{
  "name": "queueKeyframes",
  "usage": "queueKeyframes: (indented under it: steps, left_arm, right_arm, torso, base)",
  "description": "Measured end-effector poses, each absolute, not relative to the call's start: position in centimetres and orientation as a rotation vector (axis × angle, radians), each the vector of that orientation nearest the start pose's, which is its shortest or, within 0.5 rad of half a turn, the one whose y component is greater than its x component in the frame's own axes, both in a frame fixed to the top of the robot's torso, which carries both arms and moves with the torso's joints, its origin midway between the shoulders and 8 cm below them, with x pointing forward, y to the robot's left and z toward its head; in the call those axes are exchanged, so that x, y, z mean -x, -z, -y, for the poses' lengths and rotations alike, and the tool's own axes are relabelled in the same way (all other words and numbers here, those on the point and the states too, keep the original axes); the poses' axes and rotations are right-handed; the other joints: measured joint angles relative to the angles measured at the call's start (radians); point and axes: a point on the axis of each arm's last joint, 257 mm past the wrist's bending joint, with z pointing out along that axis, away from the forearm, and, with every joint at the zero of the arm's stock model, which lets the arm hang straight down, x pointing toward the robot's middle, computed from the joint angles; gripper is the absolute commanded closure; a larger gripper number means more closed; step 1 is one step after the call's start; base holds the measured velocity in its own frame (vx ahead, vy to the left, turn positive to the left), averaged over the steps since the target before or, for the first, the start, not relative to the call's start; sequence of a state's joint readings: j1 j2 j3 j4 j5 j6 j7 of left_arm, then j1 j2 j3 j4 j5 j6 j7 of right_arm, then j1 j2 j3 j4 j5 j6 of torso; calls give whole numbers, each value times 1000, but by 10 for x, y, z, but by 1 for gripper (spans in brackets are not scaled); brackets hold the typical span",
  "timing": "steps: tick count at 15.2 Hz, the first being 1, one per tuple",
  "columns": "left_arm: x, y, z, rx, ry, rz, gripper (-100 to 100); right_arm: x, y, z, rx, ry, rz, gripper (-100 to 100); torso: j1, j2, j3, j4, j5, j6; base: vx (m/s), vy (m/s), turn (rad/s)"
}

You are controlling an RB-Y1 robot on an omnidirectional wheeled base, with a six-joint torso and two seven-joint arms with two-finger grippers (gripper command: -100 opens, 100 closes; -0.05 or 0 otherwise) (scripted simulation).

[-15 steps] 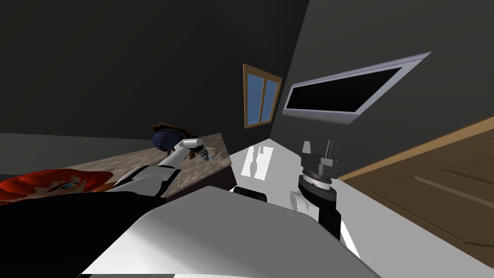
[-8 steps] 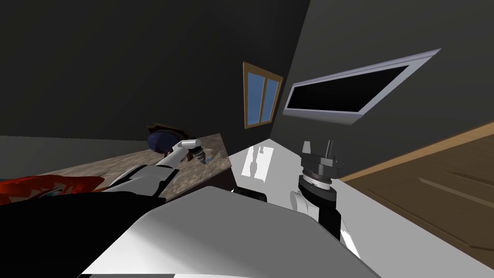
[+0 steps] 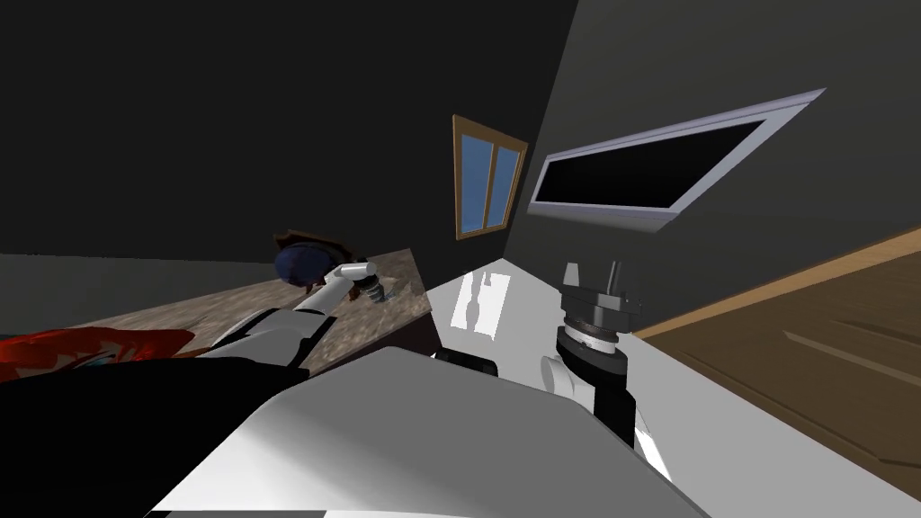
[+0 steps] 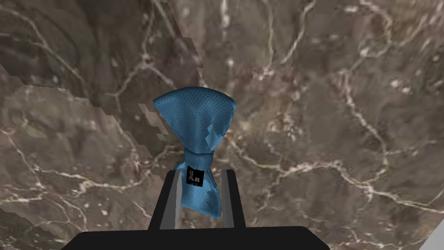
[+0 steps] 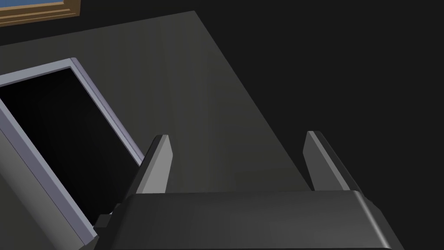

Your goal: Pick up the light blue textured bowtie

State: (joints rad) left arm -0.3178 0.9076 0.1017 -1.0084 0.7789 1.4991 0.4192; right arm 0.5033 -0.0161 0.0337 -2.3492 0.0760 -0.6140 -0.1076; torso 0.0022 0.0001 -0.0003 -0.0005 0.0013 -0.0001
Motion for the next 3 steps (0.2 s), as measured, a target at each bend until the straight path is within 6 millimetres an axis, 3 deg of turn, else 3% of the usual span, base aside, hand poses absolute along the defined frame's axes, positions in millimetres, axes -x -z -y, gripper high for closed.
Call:
queueKeyframes:
  steps: [3]
  left_arm:
    - [-346, 335, -566, 2836, 45, -1147, 100]
  right_arm:
    - [-310, -72, 249, -491, -1431, -526, 0]
  torso:
    - [0, 0, 0, 0, -1, 0]
  base:
    - [-5, -6, 1]
